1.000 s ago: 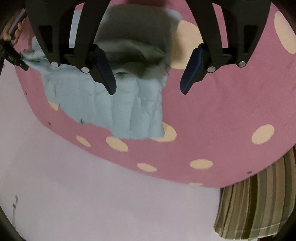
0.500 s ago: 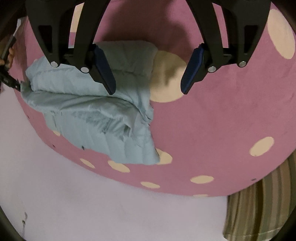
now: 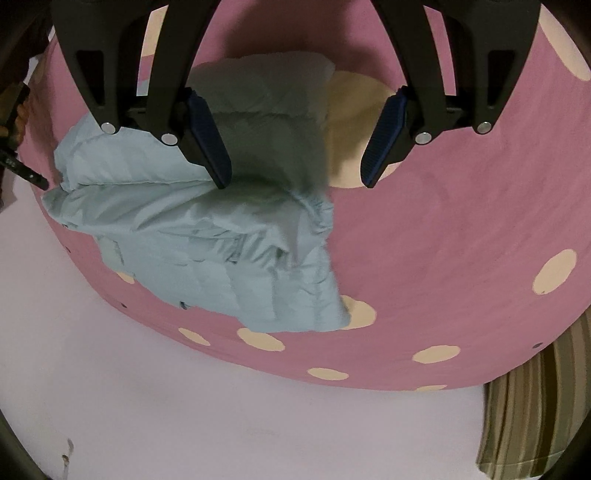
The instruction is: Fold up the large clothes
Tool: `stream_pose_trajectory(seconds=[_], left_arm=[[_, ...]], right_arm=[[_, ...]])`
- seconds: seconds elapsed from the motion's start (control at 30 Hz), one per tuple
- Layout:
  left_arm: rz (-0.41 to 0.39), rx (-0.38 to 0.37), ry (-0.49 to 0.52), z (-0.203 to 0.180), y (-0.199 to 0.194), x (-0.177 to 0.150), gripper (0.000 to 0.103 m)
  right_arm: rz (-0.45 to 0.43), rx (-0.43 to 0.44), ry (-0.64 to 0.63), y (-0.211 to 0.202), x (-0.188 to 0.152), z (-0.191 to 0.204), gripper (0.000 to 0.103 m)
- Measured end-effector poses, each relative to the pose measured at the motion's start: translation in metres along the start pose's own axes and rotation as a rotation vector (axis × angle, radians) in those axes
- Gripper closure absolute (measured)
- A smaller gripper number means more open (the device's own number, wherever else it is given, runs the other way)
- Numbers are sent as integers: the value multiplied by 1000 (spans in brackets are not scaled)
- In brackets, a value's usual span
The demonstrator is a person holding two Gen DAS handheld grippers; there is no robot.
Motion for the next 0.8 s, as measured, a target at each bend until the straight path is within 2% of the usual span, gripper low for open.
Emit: stream_pose_trajectory(seconds=[0.37, 0.43, 0.47, 0.53, 0.57, 0.63, 0.7, 0.73, 0.8], left_arm=[[43, -63, 34, -8, 20, 17, 33], [49, -58, 38, -9, 24, 19, 48], [49, -58, 40, -9, 25, 20, 52], [47, -58, 47, -10, 26, 20, 66], [47, -53, 52, -10, 27, 20, 69], [56, -40, 69, -13, 30, 19, 84], [61, -25, 85, -15, 33, 18, 95], [61, -13, 90, -15, 34, 17, 100], [59, -2, 86, -14, 34, 17, 101]], right_arm=[[20, 72, -93, 37, 24, 20, 48], [30, 67, -107, 40, 26, 22, 52], [34, 61, -120, 42, 26, 25, 56], [46, 57, -134, 45, 25, 28, 73], [54, 60, -136, 47, 25, 29, 76], [64, 60, -142, 49, 23, 31, 87], [65, 50, -142, 50, 21, 32, 92], [63, 49, -139, 49, 20, 33, 94], [56, 47, -129, 49, 21, 32, 96]])
Point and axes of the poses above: each gripper's, at about its wrist camera, not at the fingertips, and y roughly the way its jaws point, z to its left, x to its top, the point moved 1 cm from there along y, roughly the way its jaws point, and after that the axes turned 2 degrees about -y, right-handed, at the moved point
